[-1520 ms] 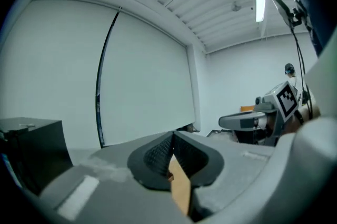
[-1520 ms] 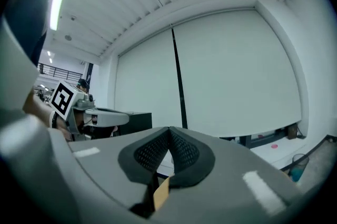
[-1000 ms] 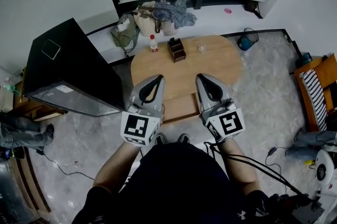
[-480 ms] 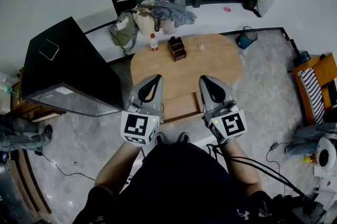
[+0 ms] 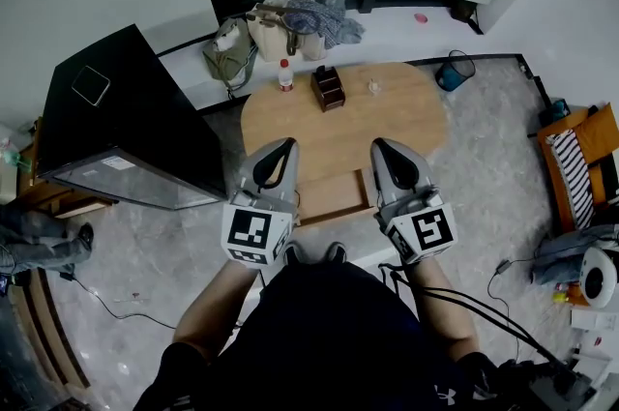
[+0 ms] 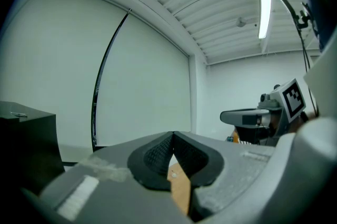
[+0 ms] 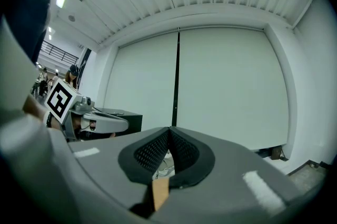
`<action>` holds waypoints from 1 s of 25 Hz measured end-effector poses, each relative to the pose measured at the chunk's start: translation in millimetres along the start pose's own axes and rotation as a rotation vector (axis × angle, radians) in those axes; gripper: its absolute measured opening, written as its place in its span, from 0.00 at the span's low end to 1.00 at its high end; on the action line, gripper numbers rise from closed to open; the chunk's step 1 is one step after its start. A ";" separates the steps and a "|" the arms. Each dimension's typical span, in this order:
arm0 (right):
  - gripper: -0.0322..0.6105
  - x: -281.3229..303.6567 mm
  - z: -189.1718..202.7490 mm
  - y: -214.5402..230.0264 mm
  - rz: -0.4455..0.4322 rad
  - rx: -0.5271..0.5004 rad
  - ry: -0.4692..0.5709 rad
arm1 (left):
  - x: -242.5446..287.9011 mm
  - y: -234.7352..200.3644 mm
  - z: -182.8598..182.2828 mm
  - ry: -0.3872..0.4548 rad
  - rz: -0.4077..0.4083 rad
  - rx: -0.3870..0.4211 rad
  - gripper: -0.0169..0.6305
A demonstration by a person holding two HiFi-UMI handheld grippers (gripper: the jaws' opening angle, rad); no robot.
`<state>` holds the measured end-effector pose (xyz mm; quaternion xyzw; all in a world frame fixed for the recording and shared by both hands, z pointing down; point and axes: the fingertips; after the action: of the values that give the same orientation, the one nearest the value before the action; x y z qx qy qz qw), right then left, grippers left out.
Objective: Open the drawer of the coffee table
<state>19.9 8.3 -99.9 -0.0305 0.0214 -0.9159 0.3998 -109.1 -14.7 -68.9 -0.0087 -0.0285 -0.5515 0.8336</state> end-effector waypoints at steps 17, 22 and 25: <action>0.05 5.9 3.8 7.3 -0.005 0.013 0.002 | 10.4 -1.2 3.2 -0.006 -0.001 -0.008 0.03; 0.05 6.4 4.3 9.1 -0.007 0.016 0.001 | 12.6 -0.2 2.4 -0.007 -0.001 -0.004 0.03; 0.05 6.5 5.0 9.4 -0.009 0.016 0.002 | 13.1 0.6 3.6 -0.009 0.000 -0.003 0.03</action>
<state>22.7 -2.9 -95.3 -0.0264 0.0143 -0.9179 0.3958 -103.5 -26.3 -64.5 -0.0123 -0.0316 -0.5517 0.8334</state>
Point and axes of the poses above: the fingertips, and each gripper's own axes: x forward along the fingers, y to its right, z out of its underside, and after that the axes turned 14 degrees about -z, right-handed
